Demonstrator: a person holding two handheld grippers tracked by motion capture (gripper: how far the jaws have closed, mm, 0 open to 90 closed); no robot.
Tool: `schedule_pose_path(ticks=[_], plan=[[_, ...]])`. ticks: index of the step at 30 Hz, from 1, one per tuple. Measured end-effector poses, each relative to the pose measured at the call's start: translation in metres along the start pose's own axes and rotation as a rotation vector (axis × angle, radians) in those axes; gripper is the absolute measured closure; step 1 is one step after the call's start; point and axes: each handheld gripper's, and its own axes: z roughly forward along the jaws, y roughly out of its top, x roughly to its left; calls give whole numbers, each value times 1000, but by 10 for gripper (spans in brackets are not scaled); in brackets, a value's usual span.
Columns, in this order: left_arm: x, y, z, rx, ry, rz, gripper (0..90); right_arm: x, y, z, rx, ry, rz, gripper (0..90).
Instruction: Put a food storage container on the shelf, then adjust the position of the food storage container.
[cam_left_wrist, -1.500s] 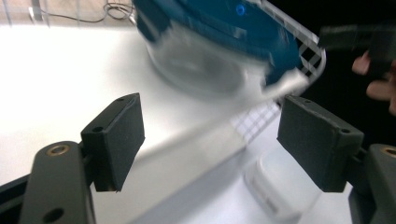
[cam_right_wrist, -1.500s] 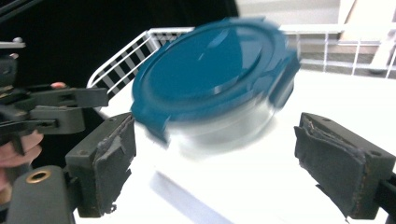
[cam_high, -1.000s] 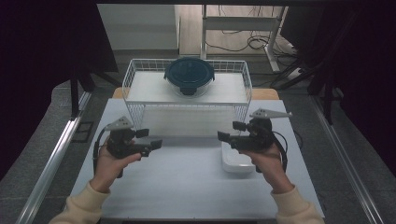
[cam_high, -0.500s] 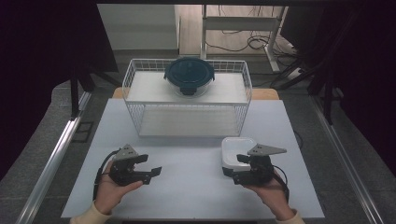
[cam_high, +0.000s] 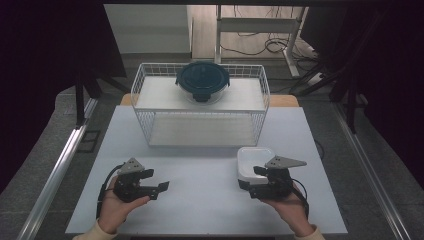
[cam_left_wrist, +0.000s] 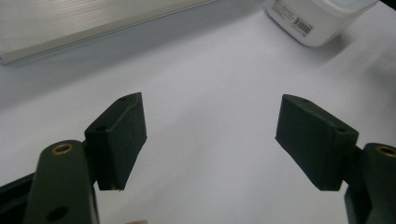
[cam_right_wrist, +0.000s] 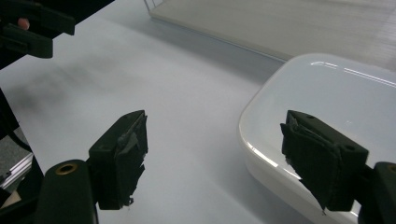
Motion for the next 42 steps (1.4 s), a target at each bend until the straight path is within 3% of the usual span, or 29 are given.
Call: schedule_pose_path(ticks=[14,22,26,32,37,41,42], plan=[[2,-9,2,12,8,5,230,-4,5,-3,10,11,-4,299],[2,-14,5,29,2,4,228,-23,13,-10,12,-20,35,385],[2,-15,5,31,-2,1,229,-30,15,-11,29,-48,39,447],[2,-16,6,41,-31,-16,228,-36,24,-13,53,-87,-7,528],[2,-16,8,44,-27,-20,228,-54,36,-14,92,-143,-34,655],[1,-15,9,44,-48,-29,229,-71,44,-11,135,-196,-61,742],[0,-15,9,42,-53,-29,229,-85,50,-7,169,-230,-72,805]])
